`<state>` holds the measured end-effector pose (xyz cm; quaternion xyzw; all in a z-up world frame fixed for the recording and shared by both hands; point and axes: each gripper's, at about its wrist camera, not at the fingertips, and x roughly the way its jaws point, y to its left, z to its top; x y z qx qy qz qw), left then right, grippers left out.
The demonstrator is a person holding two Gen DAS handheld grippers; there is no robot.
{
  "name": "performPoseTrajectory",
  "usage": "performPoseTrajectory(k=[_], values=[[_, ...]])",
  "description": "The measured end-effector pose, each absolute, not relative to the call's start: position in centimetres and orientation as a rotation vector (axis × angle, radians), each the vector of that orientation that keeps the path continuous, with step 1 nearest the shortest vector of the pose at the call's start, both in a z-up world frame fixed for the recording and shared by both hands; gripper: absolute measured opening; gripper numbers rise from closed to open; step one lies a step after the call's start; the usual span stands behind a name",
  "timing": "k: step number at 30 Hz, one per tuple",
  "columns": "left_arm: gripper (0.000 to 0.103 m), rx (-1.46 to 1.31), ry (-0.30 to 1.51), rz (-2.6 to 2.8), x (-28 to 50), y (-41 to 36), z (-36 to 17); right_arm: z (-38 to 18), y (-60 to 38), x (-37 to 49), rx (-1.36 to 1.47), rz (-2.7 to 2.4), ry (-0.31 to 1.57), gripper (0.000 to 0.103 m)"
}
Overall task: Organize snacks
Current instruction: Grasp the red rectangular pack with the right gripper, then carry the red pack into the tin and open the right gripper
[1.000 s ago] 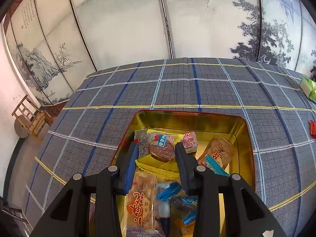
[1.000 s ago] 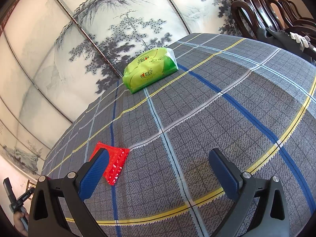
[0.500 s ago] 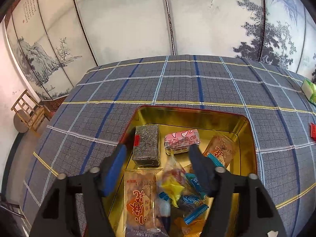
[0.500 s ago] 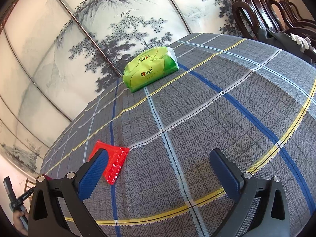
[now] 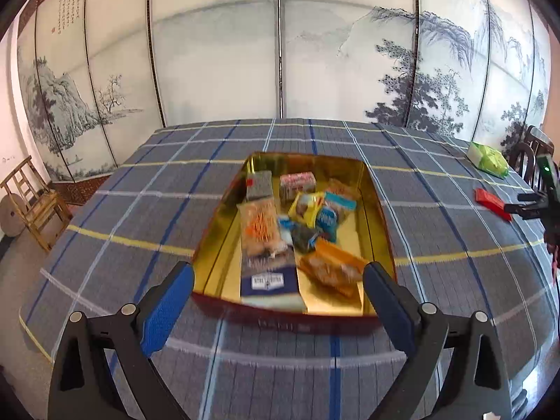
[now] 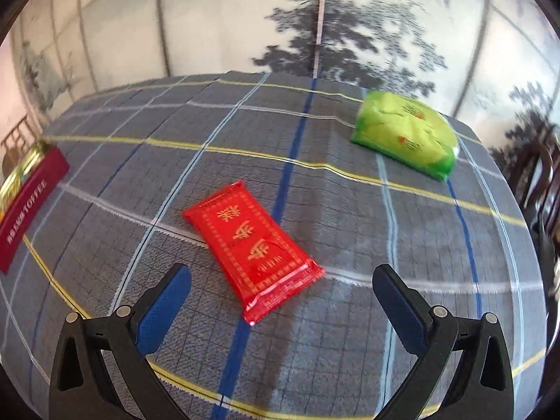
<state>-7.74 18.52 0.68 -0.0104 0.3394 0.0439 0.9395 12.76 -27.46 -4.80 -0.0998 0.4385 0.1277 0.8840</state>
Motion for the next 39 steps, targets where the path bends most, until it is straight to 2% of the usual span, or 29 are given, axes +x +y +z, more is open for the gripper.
performPoseTrajectory(k=[4, 9, 15, 16, 17, 26, 39], values=[[0.096, -0.039, 0.729, 0.071, -11.1, 17.5, -1.2, -6.3, -25.4, 14.9, -0.350, 0.378, 0.986, 0.100], [0.096, -0.054, 0.758, 0.028, -12.4, 16.1, -2.3, -6.6, -25.7, 16.9, -0.300, 0.476, 1.039, 0.091], [0.096, -0.109, 0.761, -0.004, -12.6, 15.0, -2.7, -6.3, -26.1, 16.8, -0.248, 0.461, 1.022, 0.067], [0.096, -0.111, 0.760, -0.013, -12.6, 14.7, -2.6, -6.2, -26.3, 16.5, -0.242, 0.446, 1.019, 0.055], [0.096, -0.111, 0.761, -0.021, -12.6, 14.5, -2.6, -6.1, -26.2, 16.4, -0.240, 0.437, 1.018, 0.049], [0.095, -0.124, 0.764, -0.051, -13.6, 13.4, -2.7, -5.6, -25.8, 15.5, -0.241, 0.285, 0.980, 0.046], [0.095, -0.133, 0.709, 0.005, -17.1, 15.1, -2.8, 0.2, -21.4, 14.5, -0.168, 0.052, 0.840, 0.046]])
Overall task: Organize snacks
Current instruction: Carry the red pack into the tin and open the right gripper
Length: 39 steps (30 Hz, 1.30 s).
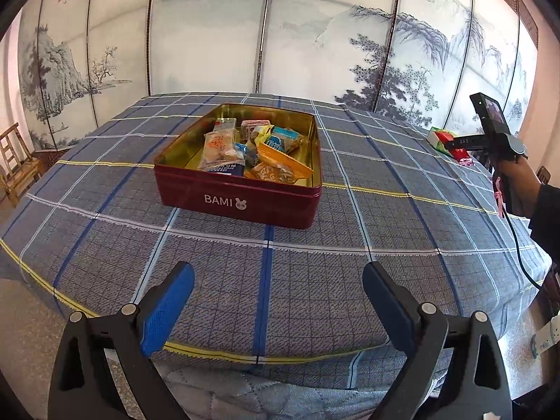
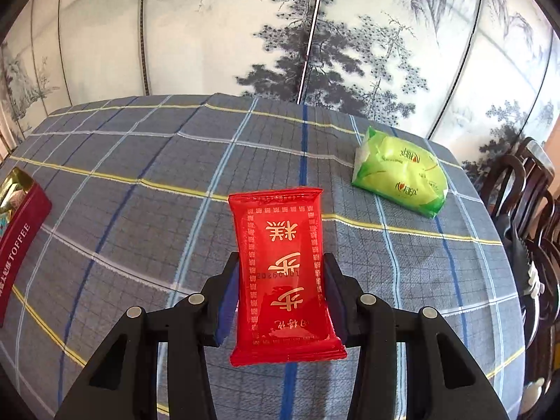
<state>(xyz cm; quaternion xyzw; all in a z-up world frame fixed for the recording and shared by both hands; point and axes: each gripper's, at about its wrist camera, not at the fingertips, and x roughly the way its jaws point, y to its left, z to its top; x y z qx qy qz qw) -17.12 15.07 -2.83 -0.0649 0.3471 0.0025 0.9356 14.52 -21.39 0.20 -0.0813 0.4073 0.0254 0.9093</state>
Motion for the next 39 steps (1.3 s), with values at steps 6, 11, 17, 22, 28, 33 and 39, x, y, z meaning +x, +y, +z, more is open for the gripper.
performPoseTrajectory(k=[6, 11, 17, 22, 28, 33, 39], values=[[0.095, -0.133, 0.717, 0.041, -18.8, 17.1, -3.6, 2.6, -16.4, 14.2, -0.201, 0.058, 0.792, 0.046], [0.095, -0.172, 0.715, 0.088, -20.3, 19.8, -4.3, 4.4, -12.2, 13.8, -0.230, 0.085, 0.761, 0.046], [0.095, -0.235, 0.710, 0.129, -22.1, 22.1, -4.9, 5.5, -8.3, 13.5, -0.261, 0.111, 0.746, 0.046], [0.095, -0.266, 0.709, 0.151, -23.1, 23.2, -5.3, 6.5, -4.2, 13.1, -0.285, 0.154, 0.730, 0.046], [0.095, -0.303, 0.730, 0.172, -24.1, 24.2, -6.4, 7.2, -0.7, 12.4, -0.297, 0.189, 0.717, 0.046], [0.095, -0.314, 0.721, 0.181, -24.7, 24.6, -6.6, 7.0, 2.9, 11.5, -0.295, 0.238, 0.719, 0.046], [0.095, -0.310, 0.718, 0.194, -25.0, 24.7, -6.6, 6.0, 6.6, 10.5, -0.293, 0.297, 0.737, 0.046]])
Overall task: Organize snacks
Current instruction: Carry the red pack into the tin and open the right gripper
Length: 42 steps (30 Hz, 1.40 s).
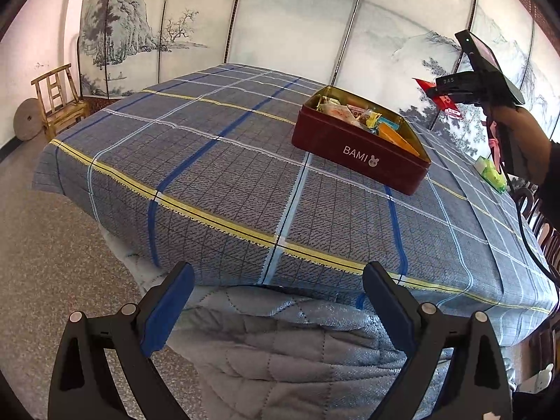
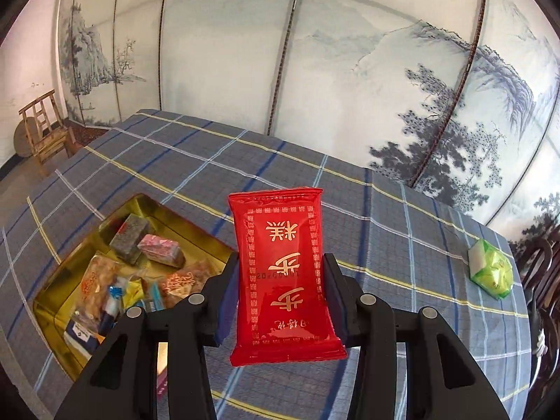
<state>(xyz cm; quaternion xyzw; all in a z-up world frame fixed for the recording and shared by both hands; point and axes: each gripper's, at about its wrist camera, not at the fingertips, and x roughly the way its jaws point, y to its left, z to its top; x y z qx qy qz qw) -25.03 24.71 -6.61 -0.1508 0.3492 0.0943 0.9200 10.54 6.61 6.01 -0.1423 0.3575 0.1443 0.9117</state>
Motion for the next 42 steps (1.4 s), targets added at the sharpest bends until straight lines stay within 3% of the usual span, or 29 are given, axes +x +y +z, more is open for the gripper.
performPoseTrajectory(k=[21, 42], values=[[0.095, -0.305, 0.736, 0.185, -25.3, 24.4, -7.2, 2.1, 14.2, 6.8, -0.316, 0.410, 0.795, 0.046], [0.095, -0.278, 0.769, 0.204, -25.2, 24.1, -7.7, -1.1, 15.8, 5.8, -0.323, 0.459, 0.862, 0.046]])
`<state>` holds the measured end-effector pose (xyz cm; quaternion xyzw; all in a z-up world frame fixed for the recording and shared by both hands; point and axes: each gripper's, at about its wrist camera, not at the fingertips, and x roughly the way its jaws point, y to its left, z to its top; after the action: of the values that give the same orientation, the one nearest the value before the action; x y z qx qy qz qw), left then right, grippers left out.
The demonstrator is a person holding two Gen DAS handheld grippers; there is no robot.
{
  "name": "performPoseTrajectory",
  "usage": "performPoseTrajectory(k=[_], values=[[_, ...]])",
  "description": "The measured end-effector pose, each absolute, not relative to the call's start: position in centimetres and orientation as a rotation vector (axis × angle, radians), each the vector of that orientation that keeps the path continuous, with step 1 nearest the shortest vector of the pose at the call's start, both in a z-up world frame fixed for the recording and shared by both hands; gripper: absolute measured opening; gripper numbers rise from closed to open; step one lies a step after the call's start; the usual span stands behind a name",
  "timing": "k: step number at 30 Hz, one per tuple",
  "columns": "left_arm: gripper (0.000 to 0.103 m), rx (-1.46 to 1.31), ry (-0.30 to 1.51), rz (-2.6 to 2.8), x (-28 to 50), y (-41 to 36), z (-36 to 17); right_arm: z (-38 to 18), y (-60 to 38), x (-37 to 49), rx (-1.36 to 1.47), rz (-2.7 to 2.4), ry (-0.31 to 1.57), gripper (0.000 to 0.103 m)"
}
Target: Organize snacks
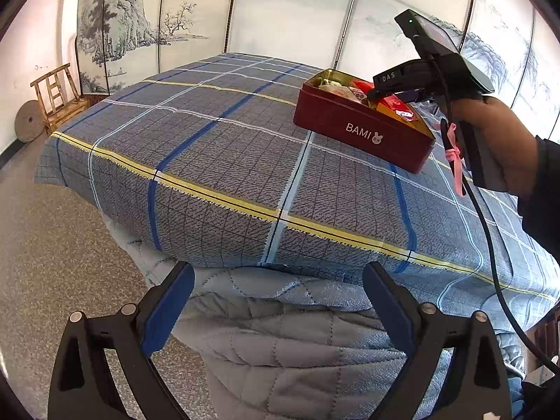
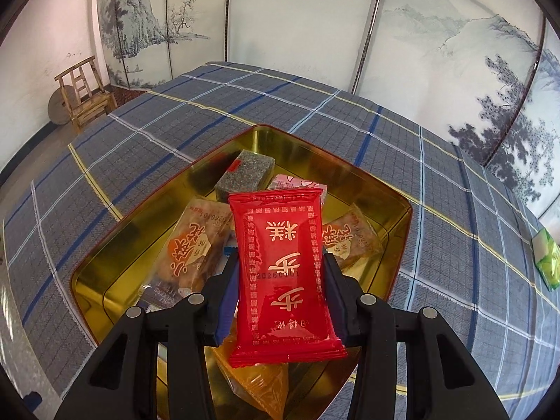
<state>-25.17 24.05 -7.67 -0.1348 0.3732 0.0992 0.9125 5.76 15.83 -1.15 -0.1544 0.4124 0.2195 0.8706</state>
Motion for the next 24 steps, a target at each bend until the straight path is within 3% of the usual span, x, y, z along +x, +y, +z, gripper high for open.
performPoseTrajectory(k=[8, 13, 15, 17, 19, 24], values=[[0.095, -0.246, 0.785, 0.209, -24.8, 23.2, -7.5, -2.3, 15.9, 5.4, -0.340, 0.482, 0.897, 0.050], [0.096, -0.198, 0.786, 0.228, -24.4, 22.5, -6.8, -0.9, 14.4, 4.4, -0.280, 0.544, 0.819, 0.052], [0.098, -0.183, 0.791, 0.243, -23.9, 22.4, -6.5, -0.1, 14.0, 4.1, -0.276, 0.529, 0.788, 0.063], [0.098, -0.177, 0.782, 0.258, -23.2, 22.4, -5.9, 2.2, 12.1, 3.1, -0.260, 0.449, 0.687, 0.090], [0.101, -0.157, 0.755, 0.276, -22.4, 22.2, -5.0, 3.6, 10.5, 2.1, -0.240, 0.415, 0.627, 0.097], [0.103, -0.074, 0.661, 0.356, -19.2, 21.2, -1.9, 5.5, 8.0, -0.1, -0.263, 0.329, 0.583, 0.100]])
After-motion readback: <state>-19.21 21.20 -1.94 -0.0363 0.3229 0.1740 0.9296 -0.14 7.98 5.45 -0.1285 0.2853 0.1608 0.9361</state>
